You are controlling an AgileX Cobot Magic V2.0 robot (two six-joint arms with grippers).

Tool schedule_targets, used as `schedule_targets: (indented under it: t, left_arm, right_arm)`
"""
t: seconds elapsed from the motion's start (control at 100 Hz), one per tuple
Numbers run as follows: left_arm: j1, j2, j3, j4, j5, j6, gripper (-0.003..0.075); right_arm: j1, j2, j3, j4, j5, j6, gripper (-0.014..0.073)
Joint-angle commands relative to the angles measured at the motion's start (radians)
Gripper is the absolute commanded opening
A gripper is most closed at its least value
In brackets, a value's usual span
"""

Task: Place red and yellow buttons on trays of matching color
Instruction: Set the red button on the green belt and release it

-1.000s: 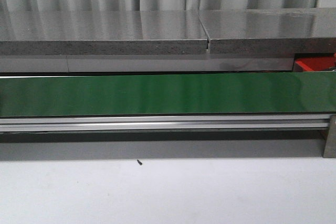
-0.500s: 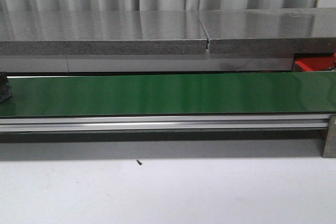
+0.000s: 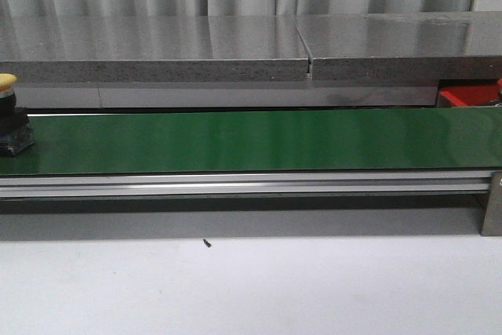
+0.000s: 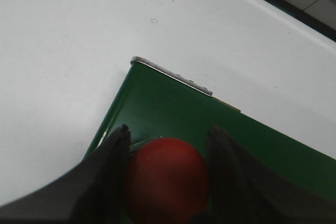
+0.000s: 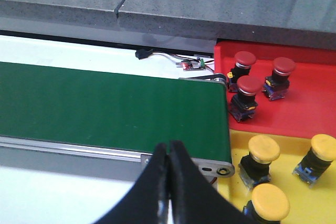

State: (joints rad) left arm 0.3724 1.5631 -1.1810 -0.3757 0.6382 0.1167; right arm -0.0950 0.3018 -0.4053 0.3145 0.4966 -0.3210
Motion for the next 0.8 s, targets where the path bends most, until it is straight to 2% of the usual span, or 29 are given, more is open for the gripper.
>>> schedule_targets:
  t: [0.0, 0.12, 0.17, 0.22, 0.34, 0.41, 0.53, 0.66, 0.73, 0.79]
  left_arm:
    - [-0.008, -0.025, -0.009, -0.023, -0.079, 0.000, 0.0176]
    - [-0.008, 0.018, -0.006, -0.023, -0.069, 0.000, 0.0184]
    - [-0.008, 0.033, -0.006, -0.023, -0.059, 0.002, 0.0211]
    - [-0.008, 0.044, -0.006, -0.023, -0.045, 0.002, 0.0272]
    - [-0.010, 0.049, -0.006, -0.023, -0.044, 0.002, 0.0495]
    - [-0.010, 0.040, -0.006, -0.032, -0.054, 0.002, 0.0548]
    - [-0.010, 0.006, -0.006, -0.037, -0.070, 0.002, 0.0547]
    - [-0.017, -0.045, -0.006, -0.037, -0.071, 0.071, 0.0538]
    - [-0.035, -0.075, -0.006, -0.035, -0.071, 0.109, 0.0474]
    - [-0.056, -0.099, -0.006, -0.035, -0.071, 0.132, 0.0347]
  right_arm:
    - [0.001, 0.006, -0.027, 0.012, -0.079, -0.006, -0.0115]
    - [0.001, 0.006, -0.027, 0.012, -0.079, -0.006, -0.0115]
    - [0.001, 0.006, -0.027, 0.012, -0.079, -0.006, -0.0115]
    - [0.001, 0.006, -0.027, 0.012, -0.079, -0.006, -0.0115]
    - [0.001, 0.006, -0.027, 0.012, -0.079, -0.006, -0.0115]
    - [0.001, 0.006, -0.027, 0.012, -0.079, -0.006, -0.0115]
    - [0.001, 0.006, -0.027, 0.012, -0.079, -0.006, -0.0115]
    - [0.001, 0.006, -0.027, 0.012, -0.079, -0.006, -0.0115]
    - [0.001, 0.006, -0.027, 0.012, -0.079, -0.006, -0.0115]
    - [0.001, 0.006, -0.027, 0.012, -0.079, -0.006, -0.0115]
